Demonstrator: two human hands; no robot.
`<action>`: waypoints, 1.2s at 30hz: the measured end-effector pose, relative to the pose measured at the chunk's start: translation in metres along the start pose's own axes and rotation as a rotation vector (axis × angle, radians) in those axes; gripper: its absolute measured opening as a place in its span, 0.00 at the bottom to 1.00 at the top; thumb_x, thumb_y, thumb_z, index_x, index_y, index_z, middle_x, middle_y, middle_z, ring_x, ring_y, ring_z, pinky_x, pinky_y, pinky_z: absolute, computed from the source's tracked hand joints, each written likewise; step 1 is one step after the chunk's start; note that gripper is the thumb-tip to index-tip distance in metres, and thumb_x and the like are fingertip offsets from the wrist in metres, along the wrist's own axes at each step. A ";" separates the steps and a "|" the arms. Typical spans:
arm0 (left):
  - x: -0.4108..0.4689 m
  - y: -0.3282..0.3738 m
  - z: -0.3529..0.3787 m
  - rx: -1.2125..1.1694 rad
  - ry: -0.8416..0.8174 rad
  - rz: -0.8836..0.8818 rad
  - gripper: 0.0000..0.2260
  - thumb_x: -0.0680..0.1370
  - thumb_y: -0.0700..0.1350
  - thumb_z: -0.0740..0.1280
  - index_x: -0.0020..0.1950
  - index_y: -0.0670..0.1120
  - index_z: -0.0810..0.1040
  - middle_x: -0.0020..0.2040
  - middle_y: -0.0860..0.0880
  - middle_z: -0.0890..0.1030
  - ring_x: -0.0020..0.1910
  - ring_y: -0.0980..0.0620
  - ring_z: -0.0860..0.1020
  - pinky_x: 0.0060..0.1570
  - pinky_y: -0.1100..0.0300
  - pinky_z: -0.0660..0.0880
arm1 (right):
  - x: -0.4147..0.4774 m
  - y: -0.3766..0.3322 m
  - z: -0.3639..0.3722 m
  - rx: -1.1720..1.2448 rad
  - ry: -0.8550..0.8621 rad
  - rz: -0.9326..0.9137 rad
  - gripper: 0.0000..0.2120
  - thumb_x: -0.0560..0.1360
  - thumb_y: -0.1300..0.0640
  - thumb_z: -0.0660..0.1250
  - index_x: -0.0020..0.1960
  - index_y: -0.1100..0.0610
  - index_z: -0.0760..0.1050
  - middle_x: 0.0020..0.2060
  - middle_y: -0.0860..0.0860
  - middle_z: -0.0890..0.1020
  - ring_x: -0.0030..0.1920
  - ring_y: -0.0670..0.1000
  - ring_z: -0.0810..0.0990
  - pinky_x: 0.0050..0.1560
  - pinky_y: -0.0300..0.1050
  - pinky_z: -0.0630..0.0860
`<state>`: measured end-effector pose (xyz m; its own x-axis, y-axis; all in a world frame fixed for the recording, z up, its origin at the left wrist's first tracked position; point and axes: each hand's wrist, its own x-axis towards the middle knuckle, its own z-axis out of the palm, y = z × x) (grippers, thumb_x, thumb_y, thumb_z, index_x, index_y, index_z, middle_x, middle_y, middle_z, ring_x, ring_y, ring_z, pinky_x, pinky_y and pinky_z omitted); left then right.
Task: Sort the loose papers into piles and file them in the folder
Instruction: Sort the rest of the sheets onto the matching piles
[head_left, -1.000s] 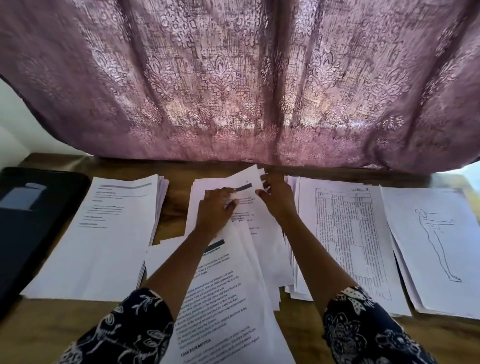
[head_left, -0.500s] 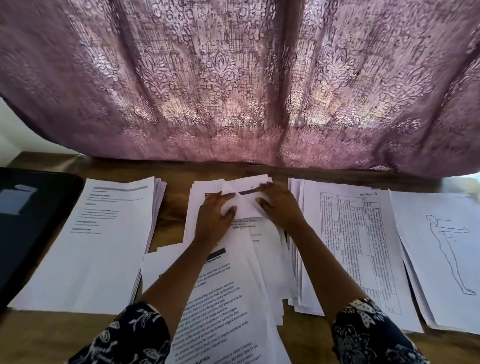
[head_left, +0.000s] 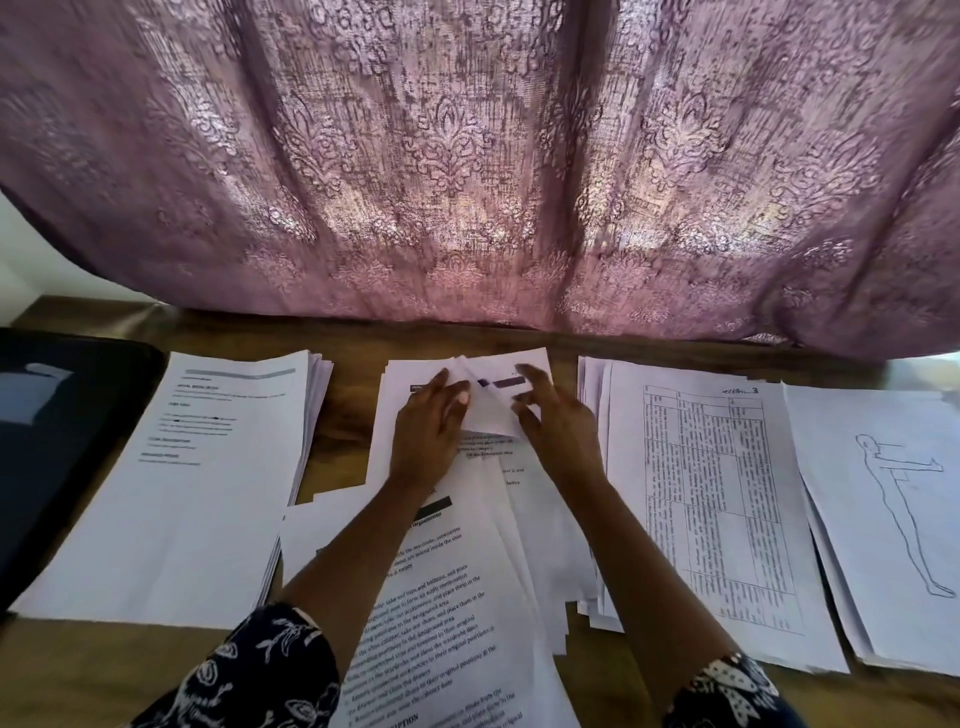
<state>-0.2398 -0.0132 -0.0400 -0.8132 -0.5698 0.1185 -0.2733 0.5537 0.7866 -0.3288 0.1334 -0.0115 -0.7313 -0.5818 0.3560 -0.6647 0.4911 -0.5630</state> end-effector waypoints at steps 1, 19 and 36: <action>-0.002 -0.001 0.000 -0.090 0.021 -0.016 0.31 0.78 0.66 0.51 0.72 0.49 0.70 0.72 0.49 0.71 0.69 0.48 0.71 0.72 0.46 0.64 | -0.004 0.001 0.003 -0.056 0.017 -0.114 0.19 0.74 0.59 0.71 0.64 0.53 0.73 0.47 0.55 0.85 0.41 0.55 0.84 0.41 0.47 0.81; 0.009 -0.014 0.003 0.245 -0.021 0.080 0.21 0.80 0.52 0.63 0.73 0.51 0.69 0.74 0.47 0.68 0.73 0.46 0.66 0.74 0.45 0.58 | 0.023 0.027 -0.001 -0.279 -0.276 0.048 0.26 0.77 0.52 0.64 0.73 0.57 0.64 0.63 0.58 0.77 0.62 0.61 0.75 0.66 0.52 0.67; 0.006 -0.008 -0.001 0.147 -0.008 0.042 0.24 0.78 0.52 0.67 0.73 0.49 0.69 0.70 0.46 0.73 0.68 0.44 0.72 0.71 0.44 0.64 | 0.004 0.016 -0.013 0.023 -0.169 0.254 0.14 0.79 0.58 0.62 0.63 0.55 0.75 0.55 0.55 0.83 0.53 0.57 0.81 0.53 0.45 0.75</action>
<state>-0.2422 -0.0215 -0.0446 -0.8293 -0.5399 0.1440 -0.3110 0.6602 0.6837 -0.3443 0.1466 -0.0094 -0.8365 -0.5429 0.0741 -0.4592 0.6207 -0.6355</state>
